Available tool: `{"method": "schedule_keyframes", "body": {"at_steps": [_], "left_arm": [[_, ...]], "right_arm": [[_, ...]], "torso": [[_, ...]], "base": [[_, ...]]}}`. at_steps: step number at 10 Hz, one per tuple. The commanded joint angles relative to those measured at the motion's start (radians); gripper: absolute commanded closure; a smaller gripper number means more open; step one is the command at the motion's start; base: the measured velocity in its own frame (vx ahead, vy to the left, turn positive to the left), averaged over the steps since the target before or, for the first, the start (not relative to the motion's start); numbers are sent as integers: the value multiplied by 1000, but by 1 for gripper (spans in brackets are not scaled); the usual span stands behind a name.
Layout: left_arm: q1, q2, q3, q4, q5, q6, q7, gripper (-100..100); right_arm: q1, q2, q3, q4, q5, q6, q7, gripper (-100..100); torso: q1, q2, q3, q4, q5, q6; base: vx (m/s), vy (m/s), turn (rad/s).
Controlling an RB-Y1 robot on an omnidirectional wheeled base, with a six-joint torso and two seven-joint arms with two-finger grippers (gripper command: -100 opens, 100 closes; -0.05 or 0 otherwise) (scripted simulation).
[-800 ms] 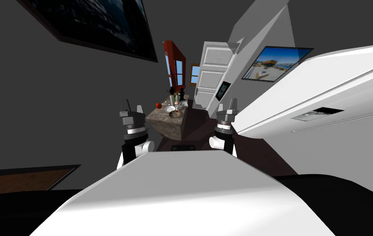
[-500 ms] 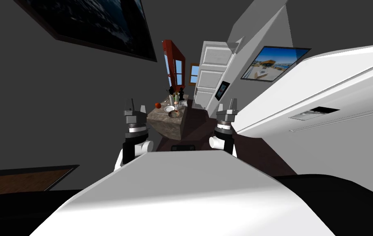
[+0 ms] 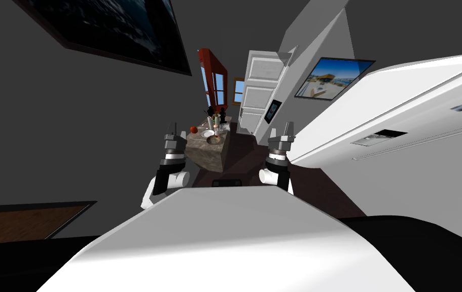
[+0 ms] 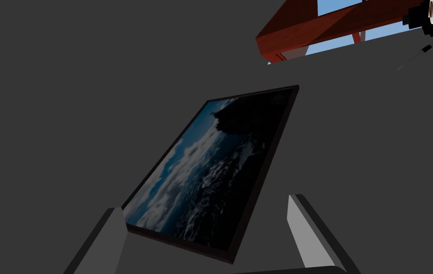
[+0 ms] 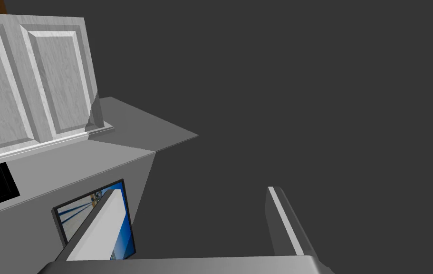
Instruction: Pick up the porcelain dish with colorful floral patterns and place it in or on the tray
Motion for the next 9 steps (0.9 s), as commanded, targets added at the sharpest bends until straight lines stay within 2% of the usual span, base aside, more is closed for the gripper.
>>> {"method": "schedule_keyframes", "body": {"at_steps": [1,2,3,5,6,7,8,9], "left_arm": [[-28,18,5,25,3,43,2,-100],[-51,30,6,43,5,76,1,-100],[-51,30,6,43,5,82,1,-100],[-103,47,8,82,7,150,-1,-100],[-103,47,8,82,7,168,-1,-100],[-131,53,9,103,7,203,-2,-100],[-131,53,9,103,7,213,-2,-100],[-160,58,10,125,8,251,-3,-100]], "right_arm": [[0,0,0,0,0,0,0,0],[0,0,0,0,0,0,0,0],[0,0,0,0,0,0,0,0],[0,0,0,0,0,0,0,0],[0,0,0,0,0,0,0,0],[0,0,0,0,0,0,0,0],[0,0,0,0,0,0,0,0],[0,0,0,0,0,0,0,0]], "torso": [[0,0,0,0,0,0],[0,0,0,0,0,0],[-1,0,0,0,0,0],[0,0,0,0,0,0],[-1,0,0,0,0,0],[0,0,0,0,0,0],[-1,0,0,0,0,0],[0,0,0,0,0,0]], "base": [[-44,-43,-28],[-54,-60,-48],[-41,-41,-12],[-52,-46,-35],[-44,-45,-14],[-54,-50,-21],[-43,-35,-13],[-48,-30,-17]]}}
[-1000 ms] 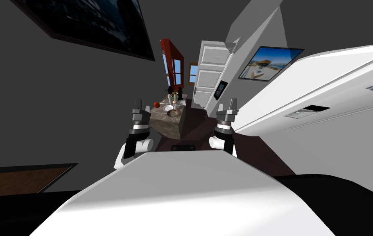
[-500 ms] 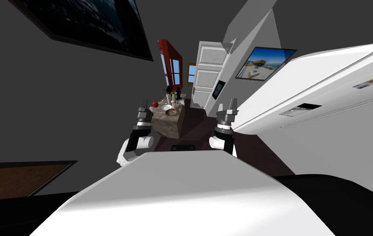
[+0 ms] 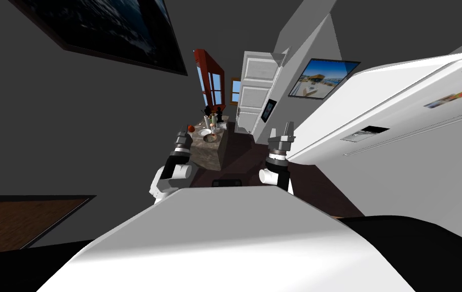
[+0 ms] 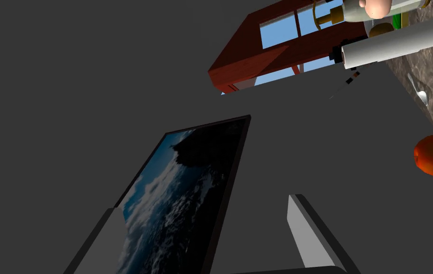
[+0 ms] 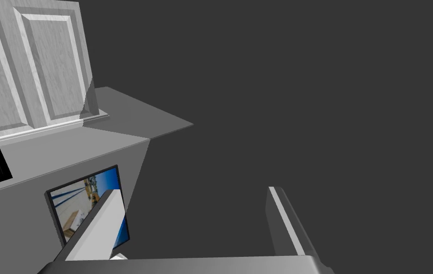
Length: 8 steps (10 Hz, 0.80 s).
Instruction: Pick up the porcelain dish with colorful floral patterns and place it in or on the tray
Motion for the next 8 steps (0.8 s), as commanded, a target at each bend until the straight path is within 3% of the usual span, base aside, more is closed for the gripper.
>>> {"method": "schedule_keyframes", "body": {"at_steps": [1,2,7,8], "left_arm": [[-9,4,1,10,1,30,1,-100],[-39,8,2,33,1,72,0,-100],[-103,13,5,83,0,178,-1,-100],[-137,15,6,110,-2,213,-1,-100]], "right_arm": [[0,0,0,0,0,0,0,0],[0,0,0,0,0,0,0,0],[0,0,0,0,0,0,0,0],[0,0,0,0,0,0,0,0]], "torso": [[0,0,0,0,0,0],[0,0,0,0,0,0],[-1,0,0,0,0,0],[0,-1,0,0,0,0]], "base": [[-35,-29,-13],[-39,-40,-18],[-36,-39,-6],[-28,-37,1]]}}
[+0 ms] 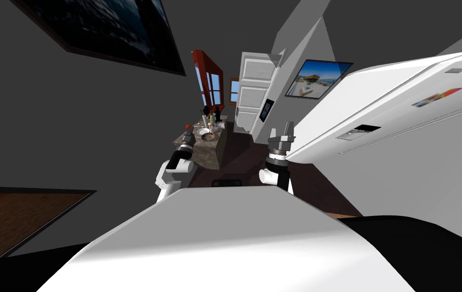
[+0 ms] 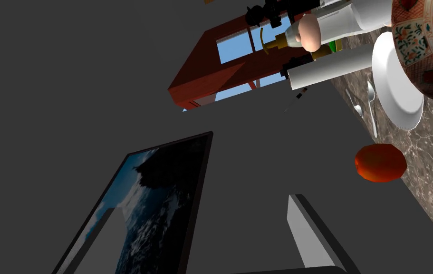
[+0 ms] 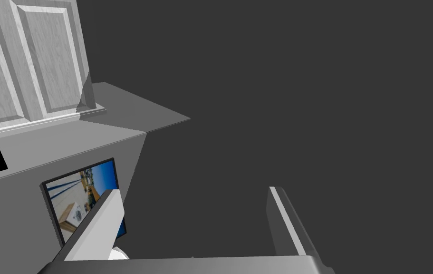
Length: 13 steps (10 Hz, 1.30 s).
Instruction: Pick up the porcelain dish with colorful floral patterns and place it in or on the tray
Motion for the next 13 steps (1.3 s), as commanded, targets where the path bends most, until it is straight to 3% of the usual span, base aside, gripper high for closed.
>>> {"method": "schedule_keyframes", "body": {"at_steps": [1,4,5,6,7,8,9,10,13], "left_arm": [[-24,-2,0,19,-3,40,-1,-100],[-93,-1,2,77,-8,129,0,-100],[-93,-1,2,77,-8,140,0,-100],[-129,-2,3,109,-12,179,1,-100],[-129,-2,3,109,-12,190,1,-100],[-165,-3,4,141,-17,232,2,-100],[-165,-3,4,141,-17,239,2,-100],[-201,-5,5,175,-23,277,4,-100],[-237,-7,6,210,-29,334,6,-100]], "right_arm": [[0,0,0,0,0,0,0,0],[0,0,0,0,0,0,0,0],[0,0,0,0,0,0,0,0],[0,0,0,0,0,0,0,0],[0,0,0,0,0,0,0,0],[0,0,0,0,0,0,0,0],[0,0,0,0,0,0,0,0],[0,0,0,0,0,0,0,0],[0,0,0,0,0,0,0,0]], "torso": [[0,0,0,0,0,0],[0,-1,0,0,0,0],[0,-1,0,0,0,0],[0,-1,-1,0,0,0],[0,-2,-1,0,0,0],[0,-2,-1,0,0,0],[0,-2,-1,-1,0,0],[1,-2,-1,-1,0,0],[1,-3,-2,-1,0,0]], "base": [[-26,-36,1],[-18,-37,14],[-10,-33,10],[-4,-32,28],[-3,-29,14],[6,-33,43],[7,-30,22],[12,-26,45],[15,-26,44]]}}
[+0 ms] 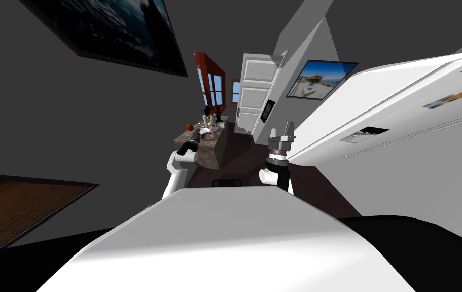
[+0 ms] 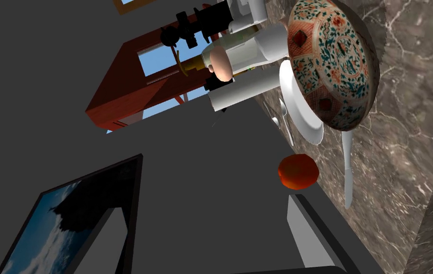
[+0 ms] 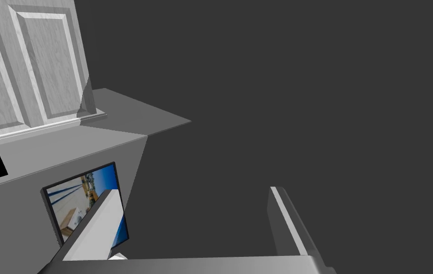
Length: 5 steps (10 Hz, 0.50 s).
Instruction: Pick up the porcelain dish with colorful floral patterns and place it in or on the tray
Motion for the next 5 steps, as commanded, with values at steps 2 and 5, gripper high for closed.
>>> {"method": "schedule_keyframes", "body": {"at_steps": [2,5], "left_arm": [[-75,-6,2,71,-15,81,6,-100],[-110,-10,3,118,-24,140,9,-100]], "right_arm": [[0,0,0,0,0,0,0,0],[0,0,0,0,0,0,0,0]], "torso": [[0,-1,0,0,0,0],[0,-3,-2,-1,0,0]], "base": [[37,-27,96],[45,-24,53]]}}
